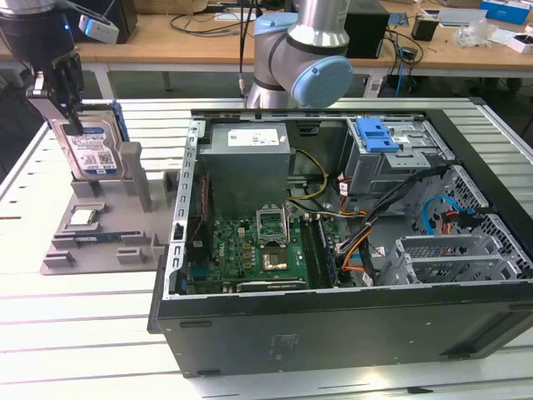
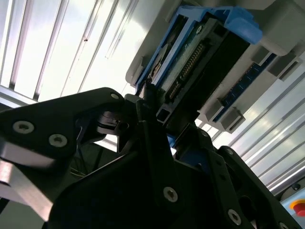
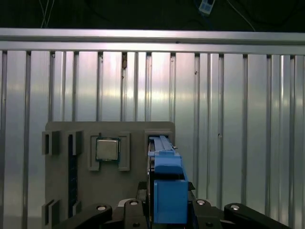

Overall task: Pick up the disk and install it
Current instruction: 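Pick up the disk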

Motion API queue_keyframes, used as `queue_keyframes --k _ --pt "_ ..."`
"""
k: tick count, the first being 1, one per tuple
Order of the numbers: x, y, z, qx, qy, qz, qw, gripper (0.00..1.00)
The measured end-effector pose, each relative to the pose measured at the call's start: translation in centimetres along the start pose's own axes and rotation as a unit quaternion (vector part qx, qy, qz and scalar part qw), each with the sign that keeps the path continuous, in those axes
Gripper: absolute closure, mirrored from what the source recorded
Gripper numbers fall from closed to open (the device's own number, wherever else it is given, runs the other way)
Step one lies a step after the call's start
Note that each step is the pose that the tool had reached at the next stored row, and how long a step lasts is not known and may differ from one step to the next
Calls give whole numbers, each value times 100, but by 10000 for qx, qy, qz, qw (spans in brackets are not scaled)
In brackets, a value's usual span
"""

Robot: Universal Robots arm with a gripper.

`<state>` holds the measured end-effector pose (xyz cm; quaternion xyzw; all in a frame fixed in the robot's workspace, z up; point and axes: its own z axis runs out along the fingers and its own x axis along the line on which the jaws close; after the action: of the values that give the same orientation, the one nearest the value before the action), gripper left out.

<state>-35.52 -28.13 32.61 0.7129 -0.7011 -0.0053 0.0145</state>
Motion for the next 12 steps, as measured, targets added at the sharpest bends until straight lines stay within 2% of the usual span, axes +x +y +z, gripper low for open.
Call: queue_keyframes --k 4,7,12 --pt "-3 2 -68 0 0 0 10000 63" --pt "-12 5 -175 0 0 0 10000 63" --pt "-18 7 -268 0 0 0 10000 63"
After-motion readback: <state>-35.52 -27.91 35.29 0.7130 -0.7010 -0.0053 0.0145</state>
